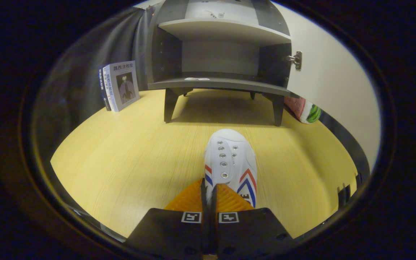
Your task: Open the shoe cabinet door, grab the shoes and put them into the shoe cabinet, then close the shoe cabinet door.
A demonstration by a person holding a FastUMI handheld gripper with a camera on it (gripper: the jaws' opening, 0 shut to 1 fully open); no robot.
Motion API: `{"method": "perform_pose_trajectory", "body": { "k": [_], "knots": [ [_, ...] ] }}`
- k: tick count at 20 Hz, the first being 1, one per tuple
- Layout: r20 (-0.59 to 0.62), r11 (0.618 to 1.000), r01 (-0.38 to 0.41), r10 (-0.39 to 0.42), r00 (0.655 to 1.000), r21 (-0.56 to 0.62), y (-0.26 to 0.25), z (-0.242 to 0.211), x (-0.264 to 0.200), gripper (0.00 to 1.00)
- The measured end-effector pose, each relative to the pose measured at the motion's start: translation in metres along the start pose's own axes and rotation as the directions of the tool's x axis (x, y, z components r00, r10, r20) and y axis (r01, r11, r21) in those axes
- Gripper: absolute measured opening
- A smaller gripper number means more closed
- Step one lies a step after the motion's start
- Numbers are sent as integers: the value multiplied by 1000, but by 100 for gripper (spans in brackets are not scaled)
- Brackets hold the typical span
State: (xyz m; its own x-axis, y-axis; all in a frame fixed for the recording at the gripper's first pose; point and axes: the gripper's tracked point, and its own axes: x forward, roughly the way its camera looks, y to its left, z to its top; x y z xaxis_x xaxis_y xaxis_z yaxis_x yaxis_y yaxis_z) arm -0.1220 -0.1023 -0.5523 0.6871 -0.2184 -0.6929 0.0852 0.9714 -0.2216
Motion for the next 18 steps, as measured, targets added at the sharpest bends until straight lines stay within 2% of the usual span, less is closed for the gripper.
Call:
{"method": "perform_pose_trajectory", "body": {
  "k": [11,18],
  "knots": [
    [126,997,39,-47,991,69,-22,77,-33,3],
    [279,995,47,-70,958,88,-40,170,-82,3]
  ]
}}
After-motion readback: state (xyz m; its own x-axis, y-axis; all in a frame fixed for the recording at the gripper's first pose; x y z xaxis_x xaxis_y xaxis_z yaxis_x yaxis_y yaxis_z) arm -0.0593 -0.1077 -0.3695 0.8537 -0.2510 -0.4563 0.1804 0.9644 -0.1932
